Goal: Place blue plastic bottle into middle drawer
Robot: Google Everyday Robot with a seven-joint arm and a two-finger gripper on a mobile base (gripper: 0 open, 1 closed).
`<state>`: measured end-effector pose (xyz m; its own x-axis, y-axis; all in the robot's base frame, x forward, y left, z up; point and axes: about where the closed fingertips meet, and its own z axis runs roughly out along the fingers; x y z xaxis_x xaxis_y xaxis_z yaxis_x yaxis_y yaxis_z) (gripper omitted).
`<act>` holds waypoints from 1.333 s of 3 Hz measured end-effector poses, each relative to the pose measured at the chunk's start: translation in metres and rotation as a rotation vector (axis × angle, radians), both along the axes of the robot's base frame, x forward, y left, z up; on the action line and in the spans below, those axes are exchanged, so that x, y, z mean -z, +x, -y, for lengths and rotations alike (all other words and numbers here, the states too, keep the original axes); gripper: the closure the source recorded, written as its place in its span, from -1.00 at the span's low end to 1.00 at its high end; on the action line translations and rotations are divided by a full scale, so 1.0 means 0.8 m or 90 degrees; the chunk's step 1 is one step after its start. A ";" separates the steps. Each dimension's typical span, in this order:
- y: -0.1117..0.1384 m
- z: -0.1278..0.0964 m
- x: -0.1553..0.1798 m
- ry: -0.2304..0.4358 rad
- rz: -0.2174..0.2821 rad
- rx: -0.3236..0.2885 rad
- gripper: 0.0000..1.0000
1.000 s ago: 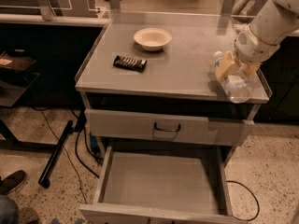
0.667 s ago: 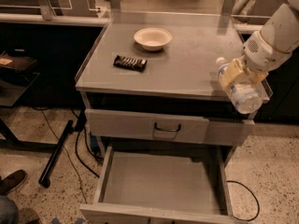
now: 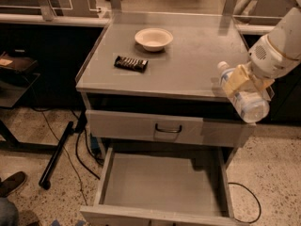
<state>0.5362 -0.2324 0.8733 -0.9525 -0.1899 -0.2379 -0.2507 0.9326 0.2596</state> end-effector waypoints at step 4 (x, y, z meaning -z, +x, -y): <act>-0.121 -0.057 0.035 0.046 -0.044 -0.098 1.00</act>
Offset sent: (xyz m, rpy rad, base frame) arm -0.1265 0.0429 -0.0435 0.0796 0.1428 0.2242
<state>0.4392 -0.1869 0.8456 -0.9280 -0.3200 -0.1907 -0.3686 0.8626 0.3465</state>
